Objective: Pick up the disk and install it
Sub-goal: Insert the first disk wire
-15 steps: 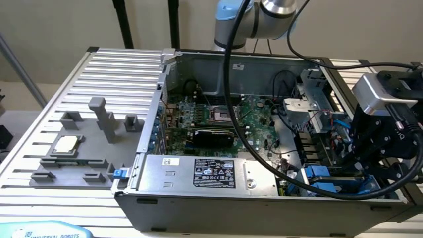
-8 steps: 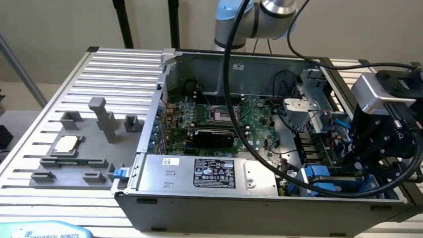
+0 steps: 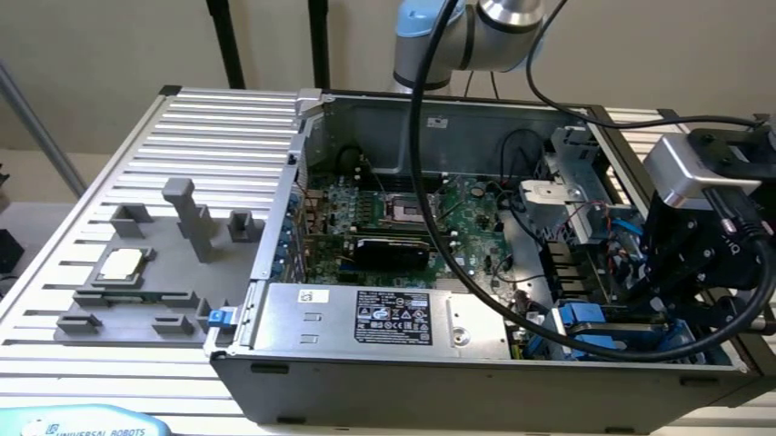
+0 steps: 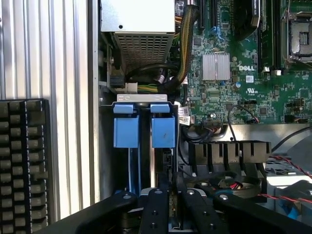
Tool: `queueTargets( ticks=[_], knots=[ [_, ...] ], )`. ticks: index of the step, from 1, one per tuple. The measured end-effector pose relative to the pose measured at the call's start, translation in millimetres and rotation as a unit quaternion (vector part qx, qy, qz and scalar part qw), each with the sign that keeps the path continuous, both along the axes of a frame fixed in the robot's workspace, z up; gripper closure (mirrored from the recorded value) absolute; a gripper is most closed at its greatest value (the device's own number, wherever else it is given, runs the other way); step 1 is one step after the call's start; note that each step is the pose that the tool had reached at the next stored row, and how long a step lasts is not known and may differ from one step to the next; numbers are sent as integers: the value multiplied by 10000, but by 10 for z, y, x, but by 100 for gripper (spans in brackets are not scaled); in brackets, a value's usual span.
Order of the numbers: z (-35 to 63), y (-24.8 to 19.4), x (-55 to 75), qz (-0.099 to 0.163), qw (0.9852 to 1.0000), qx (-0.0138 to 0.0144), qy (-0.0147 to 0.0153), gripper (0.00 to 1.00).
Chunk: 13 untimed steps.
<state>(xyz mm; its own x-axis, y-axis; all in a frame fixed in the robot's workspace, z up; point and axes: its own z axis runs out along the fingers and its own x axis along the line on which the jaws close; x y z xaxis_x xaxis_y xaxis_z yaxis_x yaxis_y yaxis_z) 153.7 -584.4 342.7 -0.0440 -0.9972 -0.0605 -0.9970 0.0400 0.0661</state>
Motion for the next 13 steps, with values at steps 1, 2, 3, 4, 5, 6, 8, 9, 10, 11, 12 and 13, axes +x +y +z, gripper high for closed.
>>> queueTargets(
  ticks=[1, 2, 3, 4, 5, 6, 8, 9, 10, 11, 12, 13],
  knots=[
    [-2, 1, 0, 0, 10000, -5, -1, 84],
    [-3, 3, 0, 0, 10000, -12, -3, 84],
    [-4, 6, 0, 0, 10000, -17, -5, 84],
    [-5, 8, 0, 0, 10000, -22, -6, 84],
    [-6, 11, 0, 0, 10000, -25, -7, 84],
    [-8, 15, 0, 0, 10000, -27, -8, 84],
    [-9, 23, 0, 0, 10000, -33, -9, 84],
    [-10, 28, -1, 0, 10000, -34, -9, 84],
    [-11, 32, -1, 0, 10000, -35, -9, 84],
    [-11, 35, -1, -1, 10000, -38, -9, 84],
    [-11, 39, -1, 0, 10000, -40, -10, 84],
    [-11, 42, -1, -1, 10000, -44, -9, 84]
  ],
)
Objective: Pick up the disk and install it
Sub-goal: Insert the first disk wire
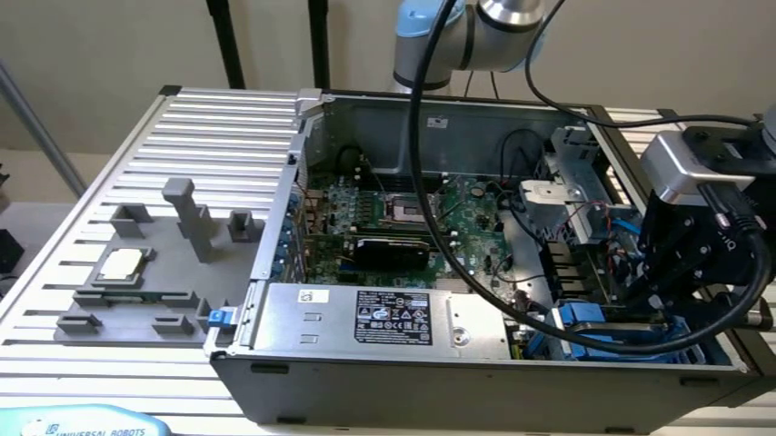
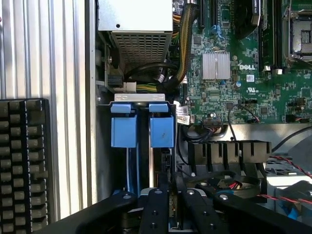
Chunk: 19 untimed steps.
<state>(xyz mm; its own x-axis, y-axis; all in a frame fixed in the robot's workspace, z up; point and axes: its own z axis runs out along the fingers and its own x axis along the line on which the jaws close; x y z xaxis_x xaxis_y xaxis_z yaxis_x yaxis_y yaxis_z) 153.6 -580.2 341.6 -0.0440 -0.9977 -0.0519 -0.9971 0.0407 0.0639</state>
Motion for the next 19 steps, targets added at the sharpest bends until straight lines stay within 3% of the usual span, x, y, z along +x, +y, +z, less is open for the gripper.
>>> queueTargets(
  ticks=[11, 19],
  knots=[
    [-6, 7, 9, 1, 10000, -58, 0, 84],
    [-39, 11, 19, 1, 10000, -60, 0, 84]
  ],
)
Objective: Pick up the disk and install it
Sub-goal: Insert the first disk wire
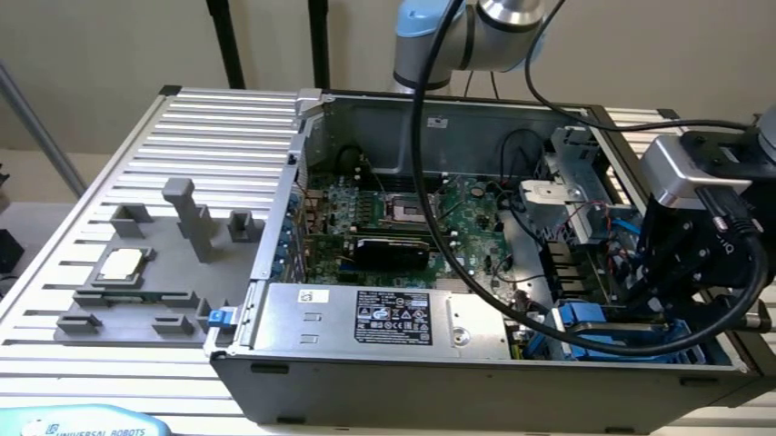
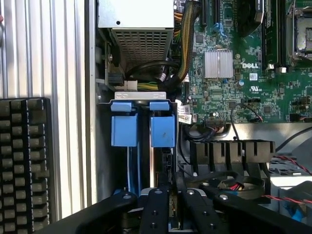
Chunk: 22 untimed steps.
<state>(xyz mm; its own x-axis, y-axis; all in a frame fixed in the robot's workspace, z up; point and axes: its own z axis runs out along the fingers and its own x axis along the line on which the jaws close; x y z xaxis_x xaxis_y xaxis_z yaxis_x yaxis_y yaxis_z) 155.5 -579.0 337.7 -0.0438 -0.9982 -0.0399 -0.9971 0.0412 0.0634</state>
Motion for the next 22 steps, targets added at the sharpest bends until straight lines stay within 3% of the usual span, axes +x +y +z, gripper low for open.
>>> queueTargets(
  ticks=[9, 11, 12, 13, 22],
  knots=[
    [-25, 1, 2, 0, 10000, -1, 0, 84],
    [-17, 1, 3, 0, 10000, 13, -1, 82],
    [14, 1, 3, 0, 10000, 7, 0, 82],
    [62, 1, 3, 0, 10000, -2, 0, 76],
    [468, 0, -8, -1, 10000, -1, 0, 76]
  ],
)
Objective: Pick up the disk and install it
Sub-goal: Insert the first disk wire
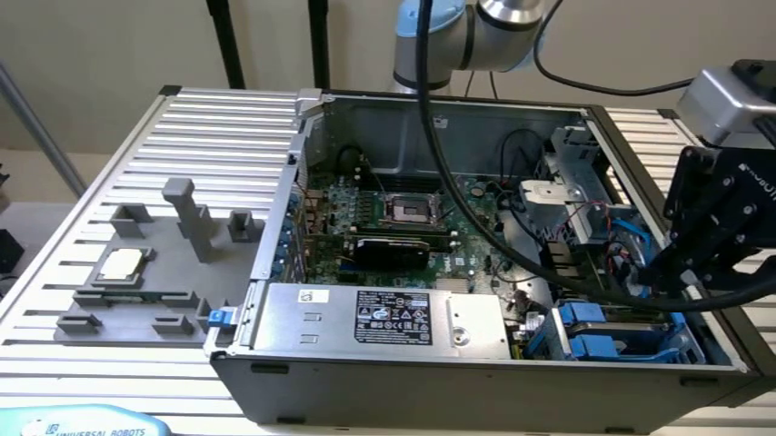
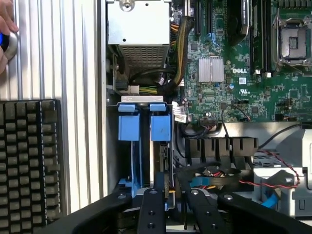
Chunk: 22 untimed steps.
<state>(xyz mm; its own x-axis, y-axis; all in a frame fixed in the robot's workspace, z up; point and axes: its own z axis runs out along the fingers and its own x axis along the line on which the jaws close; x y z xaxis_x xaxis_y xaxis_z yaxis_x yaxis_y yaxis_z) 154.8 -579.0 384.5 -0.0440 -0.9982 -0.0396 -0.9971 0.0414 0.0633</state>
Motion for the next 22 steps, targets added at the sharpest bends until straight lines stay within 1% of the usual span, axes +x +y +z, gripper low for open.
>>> queueTargets(
  ticks=[2, 4, 6, 9, 15, 18, 21, 22],
  knots=[
    [54, 2, -12, 1, 10000, 0, -2, 76],
    [58, 9, -32, 1, 10000, 1, -12, 76],
    [55, 40, -46, 1, 10000, 0, -20, 76],
    [36, 105, -50, 1, 10000, 1, -27, 76],
    [-65, 172, -51, 1, 10000, -10, -38, 76],
    [-111, 201, -51, 1, 10000, -24, -41, 76],
    [-138, 222, -51, 1, 10000, -49, -41, 76],
    [-145, 228, -51, 1, 10000, -61, -41, 76]
  ],
)
